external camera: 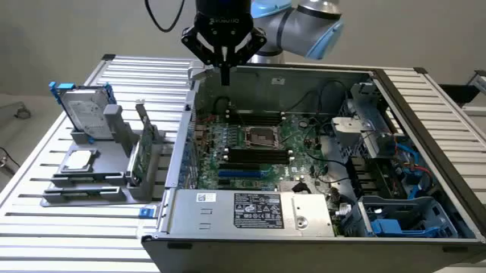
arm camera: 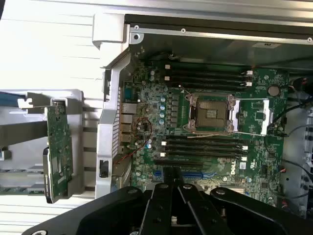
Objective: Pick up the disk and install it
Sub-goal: 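Reach for the disk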
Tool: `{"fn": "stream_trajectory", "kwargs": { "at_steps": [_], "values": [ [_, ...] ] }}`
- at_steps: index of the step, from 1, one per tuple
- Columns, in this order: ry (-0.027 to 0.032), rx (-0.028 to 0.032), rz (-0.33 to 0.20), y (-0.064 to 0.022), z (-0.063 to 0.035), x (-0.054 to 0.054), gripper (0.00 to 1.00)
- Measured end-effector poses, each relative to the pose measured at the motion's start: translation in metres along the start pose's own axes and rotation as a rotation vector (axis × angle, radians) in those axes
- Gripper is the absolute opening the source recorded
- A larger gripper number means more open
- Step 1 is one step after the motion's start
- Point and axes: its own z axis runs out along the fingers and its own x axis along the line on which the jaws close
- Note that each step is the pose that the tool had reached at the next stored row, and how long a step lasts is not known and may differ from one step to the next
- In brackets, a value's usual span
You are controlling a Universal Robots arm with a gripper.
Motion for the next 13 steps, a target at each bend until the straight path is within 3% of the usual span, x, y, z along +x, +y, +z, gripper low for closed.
{"fn": "stream_trajectory", "kwargs": {
  "at_steps": [11, 13],
  "values": [
    [0.0003, -0.0003, -0.008, 0.0, 0.0001, 0.0002, 0.11],
    [0.0004, -0.0003, -0.008, 0.0003, 0.0, 0.0066, 0.11]
  ]
}}
